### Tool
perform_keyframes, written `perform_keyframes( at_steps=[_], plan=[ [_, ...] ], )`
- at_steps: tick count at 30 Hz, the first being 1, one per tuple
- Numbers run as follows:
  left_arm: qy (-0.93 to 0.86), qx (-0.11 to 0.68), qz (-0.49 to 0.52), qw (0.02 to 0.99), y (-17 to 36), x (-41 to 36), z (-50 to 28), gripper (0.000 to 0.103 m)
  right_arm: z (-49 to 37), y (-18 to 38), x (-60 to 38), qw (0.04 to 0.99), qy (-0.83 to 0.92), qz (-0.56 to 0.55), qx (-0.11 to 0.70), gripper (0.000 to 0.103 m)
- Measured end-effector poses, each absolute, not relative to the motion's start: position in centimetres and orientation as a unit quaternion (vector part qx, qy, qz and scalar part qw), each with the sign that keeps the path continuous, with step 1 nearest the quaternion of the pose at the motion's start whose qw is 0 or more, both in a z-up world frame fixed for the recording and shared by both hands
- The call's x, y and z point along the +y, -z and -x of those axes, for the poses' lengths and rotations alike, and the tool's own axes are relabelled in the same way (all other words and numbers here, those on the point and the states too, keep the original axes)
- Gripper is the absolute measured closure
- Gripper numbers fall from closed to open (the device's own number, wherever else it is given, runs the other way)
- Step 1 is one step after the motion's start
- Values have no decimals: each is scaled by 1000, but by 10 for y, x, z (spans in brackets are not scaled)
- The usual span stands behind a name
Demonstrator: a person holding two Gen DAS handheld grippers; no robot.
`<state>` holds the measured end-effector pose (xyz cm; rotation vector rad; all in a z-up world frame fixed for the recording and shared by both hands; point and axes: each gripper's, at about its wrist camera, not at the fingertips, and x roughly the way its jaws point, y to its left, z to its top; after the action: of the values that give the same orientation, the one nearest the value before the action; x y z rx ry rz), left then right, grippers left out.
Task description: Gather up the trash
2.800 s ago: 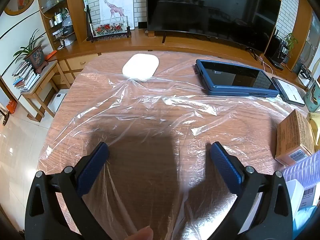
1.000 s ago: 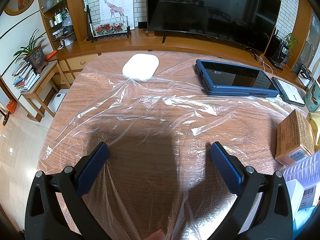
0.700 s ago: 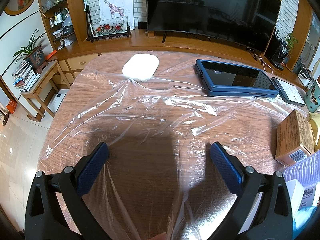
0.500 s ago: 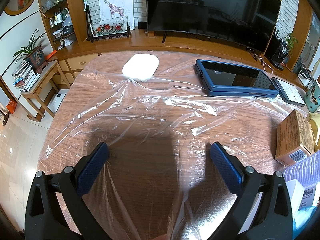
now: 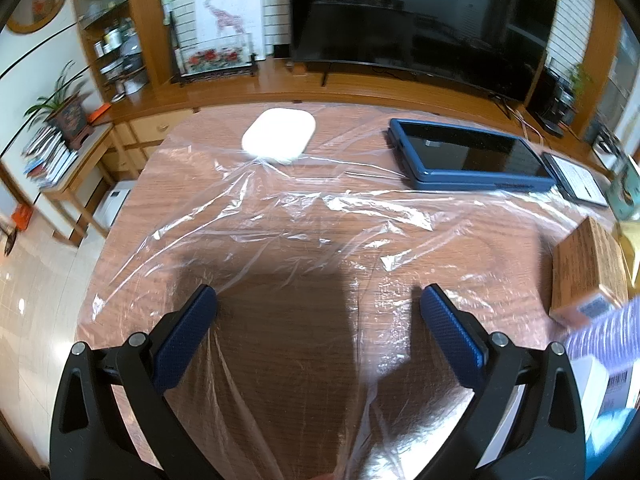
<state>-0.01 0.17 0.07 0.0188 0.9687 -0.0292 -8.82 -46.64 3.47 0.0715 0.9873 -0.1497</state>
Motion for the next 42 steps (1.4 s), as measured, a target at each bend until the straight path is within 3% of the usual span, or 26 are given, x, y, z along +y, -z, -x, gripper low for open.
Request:
perform_keyframes(
  at_steps=[10,16,26,42],
  plan=[
    [119,432,117,886,-84,45,41,2,120,-138,-479,923,1,-83,375,4],
    [225,451,118,856,-104,-7,96,2,126,-161,-432,923,-91,-42,371,4],
    [284,504,89,811,-67,-84,138,2,106,-111,-390,889,-112,-72,438,4],
    [259,552,43,792,-23,-114,122,2,70,-54,-375,852,-89,-96,507,4]
  ],
)
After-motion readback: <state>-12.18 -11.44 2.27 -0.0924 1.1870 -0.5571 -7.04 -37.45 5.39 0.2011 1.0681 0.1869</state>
